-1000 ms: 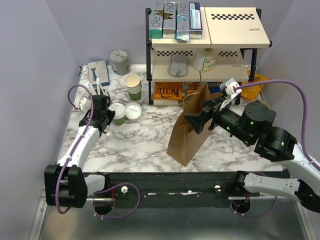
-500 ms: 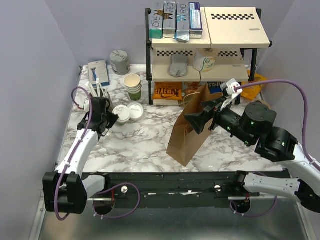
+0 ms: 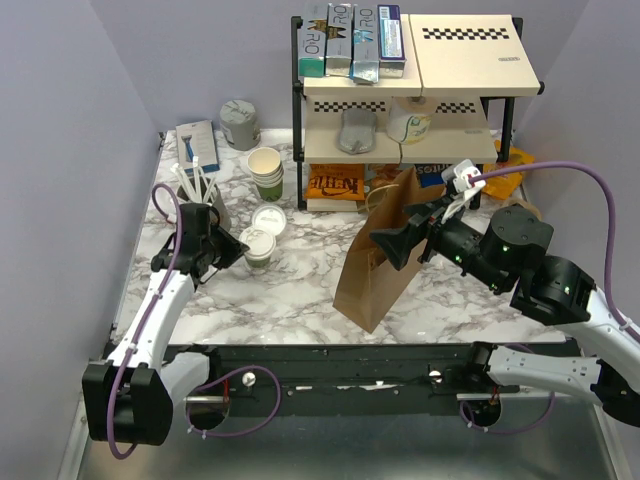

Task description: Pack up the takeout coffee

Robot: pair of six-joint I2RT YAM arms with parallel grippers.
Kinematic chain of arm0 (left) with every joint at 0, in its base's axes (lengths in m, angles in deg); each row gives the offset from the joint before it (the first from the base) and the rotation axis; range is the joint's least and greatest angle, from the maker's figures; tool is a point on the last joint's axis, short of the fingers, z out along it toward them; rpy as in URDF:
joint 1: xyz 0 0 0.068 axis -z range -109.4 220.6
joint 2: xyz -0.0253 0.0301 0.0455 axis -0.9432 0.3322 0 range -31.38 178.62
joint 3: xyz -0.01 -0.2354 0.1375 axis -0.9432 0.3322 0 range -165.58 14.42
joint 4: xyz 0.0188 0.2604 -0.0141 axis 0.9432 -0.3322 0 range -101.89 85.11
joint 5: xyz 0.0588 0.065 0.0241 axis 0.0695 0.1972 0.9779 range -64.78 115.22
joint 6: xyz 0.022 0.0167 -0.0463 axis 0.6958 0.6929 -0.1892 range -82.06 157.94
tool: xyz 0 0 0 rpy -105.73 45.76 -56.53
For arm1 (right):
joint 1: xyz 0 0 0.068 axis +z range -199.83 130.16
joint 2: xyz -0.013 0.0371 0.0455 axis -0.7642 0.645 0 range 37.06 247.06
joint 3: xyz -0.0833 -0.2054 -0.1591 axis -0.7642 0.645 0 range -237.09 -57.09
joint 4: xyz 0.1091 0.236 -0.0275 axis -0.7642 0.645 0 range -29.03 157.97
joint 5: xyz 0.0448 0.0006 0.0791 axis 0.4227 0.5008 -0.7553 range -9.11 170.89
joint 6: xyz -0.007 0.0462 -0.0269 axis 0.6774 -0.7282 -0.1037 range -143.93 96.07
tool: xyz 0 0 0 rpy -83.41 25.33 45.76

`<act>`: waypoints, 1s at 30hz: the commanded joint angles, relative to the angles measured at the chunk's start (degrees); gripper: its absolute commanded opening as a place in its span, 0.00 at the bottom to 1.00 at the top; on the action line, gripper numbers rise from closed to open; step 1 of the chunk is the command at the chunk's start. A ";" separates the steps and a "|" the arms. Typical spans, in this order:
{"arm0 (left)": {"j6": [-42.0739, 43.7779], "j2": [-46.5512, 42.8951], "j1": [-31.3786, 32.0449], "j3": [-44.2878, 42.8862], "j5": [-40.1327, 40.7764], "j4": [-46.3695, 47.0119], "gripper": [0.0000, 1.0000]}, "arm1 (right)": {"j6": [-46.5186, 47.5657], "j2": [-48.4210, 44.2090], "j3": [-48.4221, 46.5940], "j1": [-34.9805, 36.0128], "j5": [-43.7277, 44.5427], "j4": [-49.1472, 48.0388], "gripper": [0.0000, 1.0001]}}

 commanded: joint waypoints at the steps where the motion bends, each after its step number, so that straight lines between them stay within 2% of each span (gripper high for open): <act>1: 5.17 -1.45 -0.27 0.05 -10.82 -1.48 0.04 | 0.82 -0.40 0.19 0.30 0.14 -0.12 1.00; 9: 17.82 -2.78 -0.19 -1.26 -24.00 -11.05 0.04 | 5.92 2.14 -6.21 0.30 -5.66 4.18 1.00; 12: 22.39 -1.99 -0.19 -0.92 -25.24 -14.23 0.04 | 10.05 3.90 -9.29 0.39 -11.10 7.43 1.00; 13: 23.45 -2.07 -0.18 -1.00 -26.64 -14.75 0.04 | 13.36 4.51 -12.00 0.39 -16.25 8.48 1.00; 15: 27.05 -2.34 0.08 -1.61 -28.31 -16.60 0.04 | 15.23 8.20 -15.35 0.30 -20.67 11.91 1.00; 16: 27.68 -2.60 0.34 -1.88 -28.50 -17.39 0.04 | 17.24 9.95 -17.98 0.39 -25.22 13.75 1.00; 19: 27.60 -2.69 3.15 -1.62 -27.97 -16.96 0.06 | 21.02 16.98 -26.60 0.74 -30.08 19.91 1.00; 24: 28.12 -1.90 4.74 -1.53 -27.53 -16.51 0.07 | 24.82 27.53 -35.38 2.58 -30.98 26.15 1.00; 27: 28.30 -2.16 4.74 -2.14 -26.31 -16.43 0.17 | 25.96 35.53 -41.01 4.60 -28.61 31.42 1.00; 28: 28.04 -2.33 4.65 -2.32 -25.78 -16.60 0.28 | 26.57 38.59 -41.64 5.22 -27.74 32.04 1.00; 30: 27.16 -2.42 4.74 -3.28 -22.98 -17.22 0.41 | 26.14 40.89 -41.91 5.40 -26.59 31.44 1.00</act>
